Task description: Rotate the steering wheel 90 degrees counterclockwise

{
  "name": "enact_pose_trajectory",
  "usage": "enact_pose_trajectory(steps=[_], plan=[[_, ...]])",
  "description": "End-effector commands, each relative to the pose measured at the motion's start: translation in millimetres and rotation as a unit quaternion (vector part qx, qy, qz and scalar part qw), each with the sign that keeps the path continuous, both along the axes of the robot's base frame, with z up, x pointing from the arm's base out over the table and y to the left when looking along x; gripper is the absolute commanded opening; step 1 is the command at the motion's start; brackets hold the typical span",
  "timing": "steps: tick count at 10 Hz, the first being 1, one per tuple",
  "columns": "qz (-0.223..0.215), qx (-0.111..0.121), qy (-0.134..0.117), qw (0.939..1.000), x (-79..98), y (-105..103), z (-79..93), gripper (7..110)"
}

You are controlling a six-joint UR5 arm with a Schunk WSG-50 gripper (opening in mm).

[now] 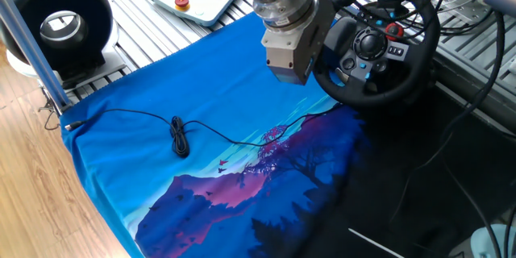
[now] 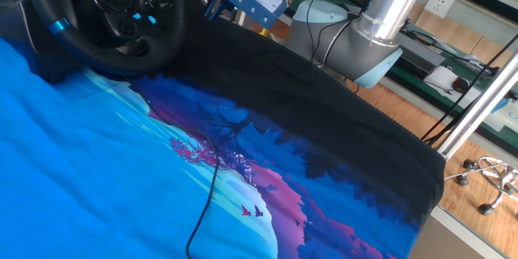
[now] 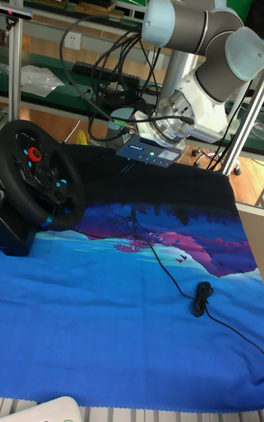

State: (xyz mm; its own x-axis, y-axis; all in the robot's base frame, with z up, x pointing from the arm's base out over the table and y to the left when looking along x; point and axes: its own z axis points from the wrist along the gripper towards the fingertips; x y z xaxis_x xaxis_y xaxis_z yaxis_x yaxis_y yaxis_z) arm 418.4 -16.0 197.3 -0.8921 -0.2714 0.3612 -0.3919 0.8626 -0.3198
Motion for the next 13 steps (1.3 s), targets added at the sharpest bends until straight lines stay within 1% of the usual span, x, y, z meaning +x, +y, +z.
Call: enact_pose_trajectory(steps=[1,2,3,4,5,6,7,8,9,10,11,12,13], plan=[[-0.013,0.0,-0.004,0.9999,-0.7,1,-0.2,7],[-0.009,0.012,-0.003,0.9999,-0.4,6,-2.7,7],[0.002,0.01,-0.009,0.9999,4.5,4,-2.9,7],[0.021,0.0,-0.032,0.9993,18.8,-2,-2.8,7],[0.035,-0.013,-0.046,0.9982,28.3,-9,-0.8,7],[0.045,-0.041,-0.06,0.9964,36.7,-22,5.4,7],[0.044,-0.061,-0.066,0.995,39.3,-30,10.3,7],[0.044,-0.063,-0.067,0.9948,39.7,-31,10.7,7],[0.047,-0.039,-0.062,0.9962,38.2,-21,4.7,7],[0.023,-0.016,-0.071,0.9971,36.7,-9,-1.7,7],[-0.001,0.005,-0.076,0.9971,33.8,2,-6.9,7],[-0.026,0.004,-0.068,0.9973,25.1,4,-6.7,7],[-0.044,-0.031,-0.062,0.9966,17.5,-9,1.1,7]])
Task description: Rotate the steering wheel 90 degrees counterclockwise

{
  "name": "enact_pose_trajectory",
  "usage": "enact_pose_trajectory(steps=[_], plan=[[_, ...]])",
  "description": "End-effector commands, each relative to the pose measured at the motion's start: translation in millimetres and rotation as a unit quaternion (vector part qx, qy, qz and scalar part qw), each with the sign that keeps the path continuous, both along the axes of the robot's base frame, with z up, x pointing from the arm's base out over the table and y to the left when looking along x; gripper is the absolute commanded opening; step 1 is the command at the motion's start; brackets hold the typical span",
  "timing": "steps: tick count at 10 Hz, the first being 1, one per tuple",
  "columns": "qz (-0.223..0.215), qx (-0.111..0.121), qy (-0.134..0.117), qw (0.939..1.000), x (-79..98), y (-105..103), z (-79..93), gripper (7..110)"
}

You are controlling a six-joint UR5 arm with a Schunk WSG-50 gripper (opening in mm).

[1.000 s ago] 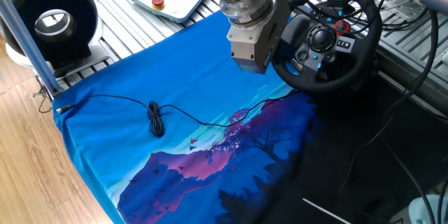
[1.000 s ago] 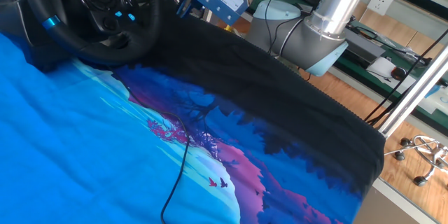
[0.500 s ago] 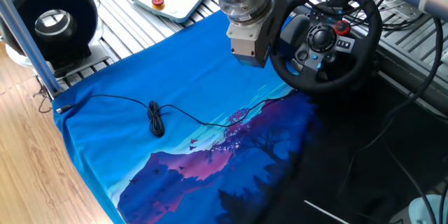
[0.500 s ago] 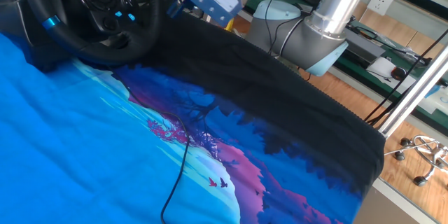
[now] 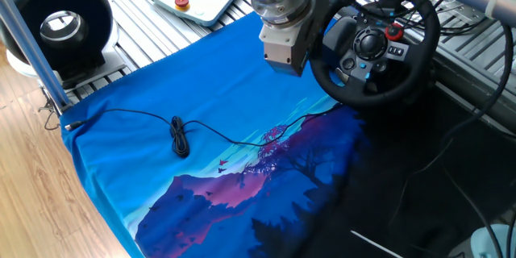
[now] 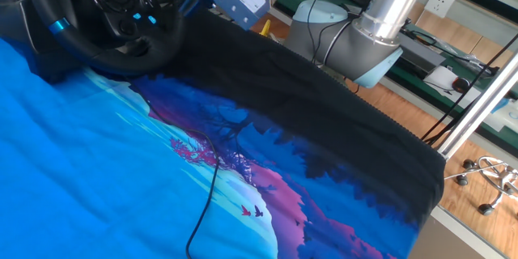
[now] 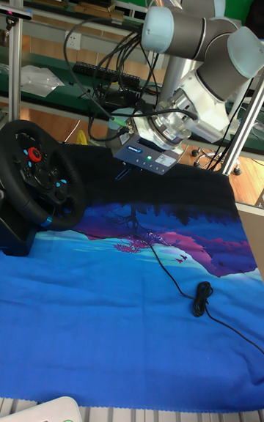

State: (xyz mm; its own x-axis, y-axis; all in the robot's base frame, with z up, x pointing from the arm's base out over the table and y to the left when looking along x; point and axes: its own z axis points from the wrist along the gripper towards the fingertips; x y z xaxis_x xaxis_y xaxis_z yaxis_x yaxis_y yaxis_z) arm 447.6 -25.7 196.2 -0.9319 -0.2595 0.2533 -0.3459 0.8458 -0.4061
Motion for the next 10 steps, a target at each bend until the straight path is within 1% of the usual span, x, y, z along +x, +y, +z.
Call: enact_pose_trajectory(steps=[1,2,3,4,5,6,7,8,9,10], plan=[[-0.036,0.004,-0.017,0.9992,-0.6,3,-1.0,7],[-0.036,0.004,-0.031,0.9989,5.5,3,-1.7,7],[-0.049,-0.016,-0.03,0.9982,1.4,-5,3.0,7],[-0.049,-0.021,-0.024,0.9983,-1.3,-7,4.5,7],[-0.037,-0.025,-0.025,0.9987,2.1,-9,5.5,7],[-0.006,-0.021,-0.038,0.999,15.3,-21,-4.0,7],[0.031,-0.002,-0.057,0.9979,26.0,-55,-39.6,7],[0.041,-0.013,-0.054,0.9976,17.9,-81,-56.7,7],[0.048,-0.032,-0.049,0.9971,10.8,-100,-60.3,7],[0.052,-0.041,-0.021,0.9976,0.2,-103,-53.9,7]])
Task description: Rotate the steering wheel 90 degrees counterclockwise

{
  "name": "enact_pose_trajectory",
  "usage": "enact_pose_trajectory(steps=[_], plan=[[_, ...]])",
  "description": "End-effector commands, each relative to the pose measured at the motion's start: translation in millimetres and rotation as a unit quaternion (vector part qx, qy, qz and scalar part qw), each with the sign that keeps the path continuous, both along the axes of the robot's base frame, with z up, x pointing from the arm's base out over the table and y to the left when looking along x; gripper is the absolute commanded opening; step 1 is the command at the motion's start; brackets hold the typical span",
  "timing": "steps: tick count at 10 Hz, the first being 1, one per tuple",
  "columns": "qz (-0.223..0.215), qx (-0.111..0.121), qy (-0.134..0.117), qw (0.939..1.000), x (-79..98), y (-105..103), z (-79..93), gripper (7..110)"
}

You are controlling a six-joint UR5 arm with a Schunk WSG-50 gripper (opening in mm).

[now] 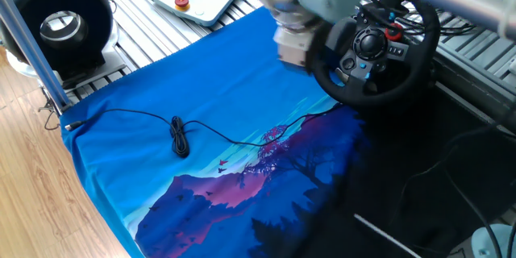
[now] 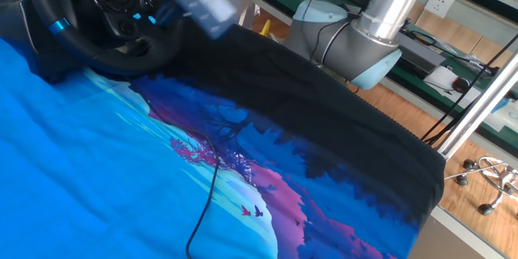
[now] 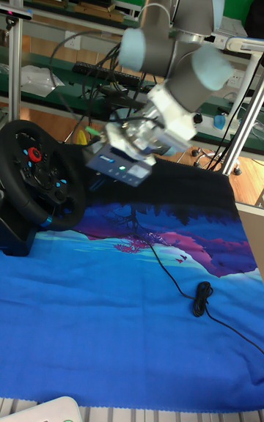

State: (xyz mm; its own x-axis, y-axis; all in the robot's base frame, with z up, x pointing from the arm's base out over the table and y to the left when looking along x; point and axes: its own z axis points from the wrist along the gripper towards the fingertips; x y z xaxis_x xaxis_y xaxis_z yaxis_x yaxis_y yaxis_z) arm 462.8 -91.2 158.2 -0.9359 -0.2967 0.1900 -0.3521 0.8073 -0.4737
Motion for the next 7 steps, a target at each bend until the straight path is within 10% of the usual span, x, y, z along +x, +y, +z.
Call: enact_pose_trajectory(steps=[1,3,4,5,7], plan=[[-0.002,-0.016,0.09,0.9958,-51.0,-34,-13.2,7],[-0.003,-0.013,0.133,0.9911,-66.7,-33,-16.8,7],[-0.013,-0.009,0.114,0.9934,-60.8,-30,-19.8,7],[-0.038,0.043,0.106,0.9928,-64.5,-6,-32.2,7],[-0.087,0.025,0.137,0.9865,-89.0,-9,-22.8,7]])
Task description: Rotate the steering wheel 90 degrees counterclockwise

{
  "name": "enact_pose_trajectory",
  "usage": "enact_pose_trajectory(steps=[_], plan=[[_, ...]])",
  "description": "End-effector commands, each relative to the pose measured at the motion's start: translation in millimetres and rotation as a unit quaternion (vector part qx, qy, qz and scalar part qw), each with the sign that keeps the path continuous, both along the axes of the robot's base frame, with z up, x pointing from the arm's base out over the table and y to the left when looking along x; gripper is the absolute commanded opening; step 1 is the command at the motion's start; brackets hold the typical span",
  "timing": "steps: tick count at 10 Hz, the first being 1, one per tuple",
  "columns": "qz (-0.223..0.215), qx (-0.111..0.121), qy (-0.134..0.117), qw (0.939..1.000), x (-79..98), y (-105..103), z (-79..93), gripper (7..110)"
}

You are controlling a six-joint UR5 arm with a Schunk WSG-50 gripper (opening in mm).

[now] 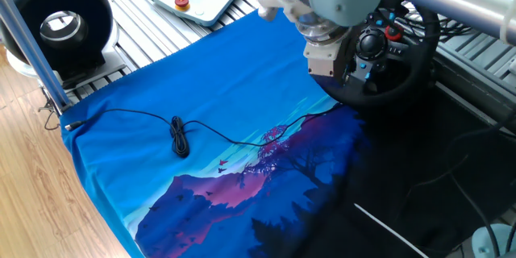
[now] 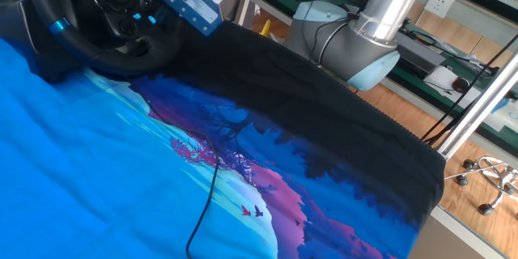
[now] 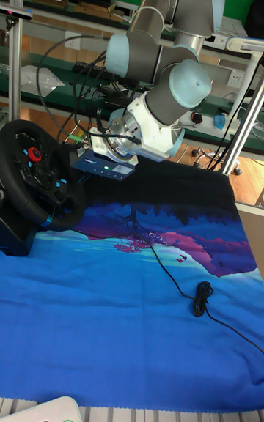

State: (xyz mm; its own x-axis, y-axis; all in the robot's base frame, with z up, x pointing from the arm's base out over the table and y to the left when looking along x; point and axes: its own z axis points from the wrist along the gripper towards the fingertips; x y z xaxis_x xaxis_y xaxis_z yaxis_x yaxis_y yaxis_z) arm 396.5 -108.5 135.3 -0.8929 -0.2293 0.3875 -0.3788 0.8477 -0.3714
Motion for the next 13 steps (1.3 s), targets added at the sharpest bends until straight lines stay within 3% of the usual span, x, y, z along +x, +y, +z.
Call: enact_pose_trajectory(steps=[1,2,3,5,6,8,10,13], plan=[[-0.043,0.033,0.005,0.9985,-12.1,18,-8.2,7],[-0.052,0.029,0.027,0.9979,-23.4,18,-4.1,7],[-0.048,-0.006,0.042,0.998,-29.2,3,6.0,7],[-0.023,-0.02,0.07,0.9971,-35.4,-11,11.3,7],[-0.02,-0.026,0.073,0.9968,-42.7,-33,3.4,7],[-0.011,-0.062,0.059,0.9963,-40.2,-63,6.3,7],[0.004,-0.032,0.092,0.9953,-55.3,-78,-15.4,7],[-0.002,-0.053,0.101,0.9935,-59.4,-86,-8.4,7]])
